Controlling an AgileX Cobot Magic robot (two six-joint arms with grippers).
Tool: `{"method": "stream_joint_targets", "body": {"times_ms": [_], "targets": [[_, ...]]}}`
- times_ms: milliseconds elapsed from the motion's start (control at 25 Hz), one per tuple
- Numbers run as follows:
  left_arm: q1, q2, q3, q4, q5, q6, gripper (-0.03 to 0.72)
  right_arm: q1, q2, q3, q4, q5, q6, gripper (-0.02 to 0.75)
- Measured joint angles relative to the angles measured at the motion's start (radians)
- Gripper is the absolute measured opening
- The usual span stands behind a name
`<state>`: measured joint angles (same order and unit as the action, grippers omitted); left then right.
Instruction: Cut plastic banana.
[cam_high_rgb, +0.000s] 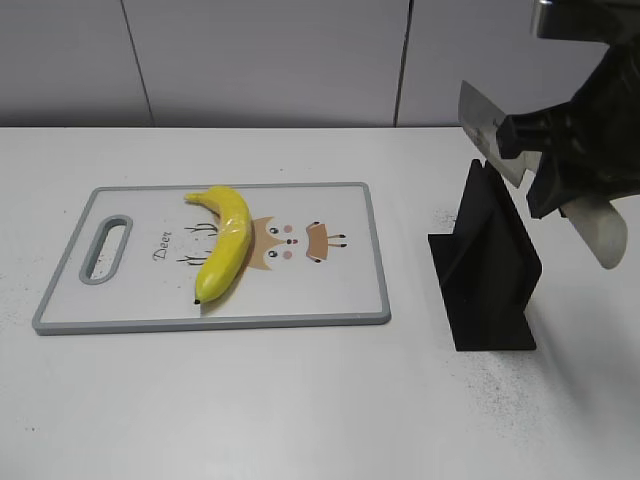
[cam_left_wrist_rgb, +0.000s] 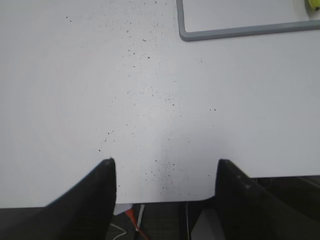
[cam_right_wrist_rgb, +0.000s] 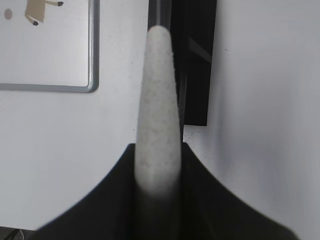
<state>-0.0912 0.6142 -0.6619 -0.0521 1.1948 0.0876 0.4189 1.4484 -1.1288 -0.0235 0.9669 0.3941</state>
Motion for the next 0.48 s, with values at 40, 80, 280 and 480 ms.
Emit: {"method": "stream_joint_targets", "body": {"times_ms": [40, 80, 280, 480], "targets": [[0.0, -0.038, 0.021, 0.0, -0.009, -0.003, 0.586, 0.0, 0.0, 0.014, -0.005, -0.014, 0.005, 0.157], [0.0, -0.085, 0.04, 0.0, -0.015, -0.005, 0.586, 0.0, 0.0, 0.025, -0.015, -0.025, 0.014, 0.157], [0.0, -0.301, 0.115, 0.0, -0.032, -0.008, 0.586, 0.0, 0.0, 0.053, -0.056, -0.041, 0.047, 0.157], [0.0, -0.48, 0.163, 0.001, -0.036, -0.008, 0.586, 0.0, -0.002, 0.057, -0.058, -0.052, 0.051, 0.157]]}}
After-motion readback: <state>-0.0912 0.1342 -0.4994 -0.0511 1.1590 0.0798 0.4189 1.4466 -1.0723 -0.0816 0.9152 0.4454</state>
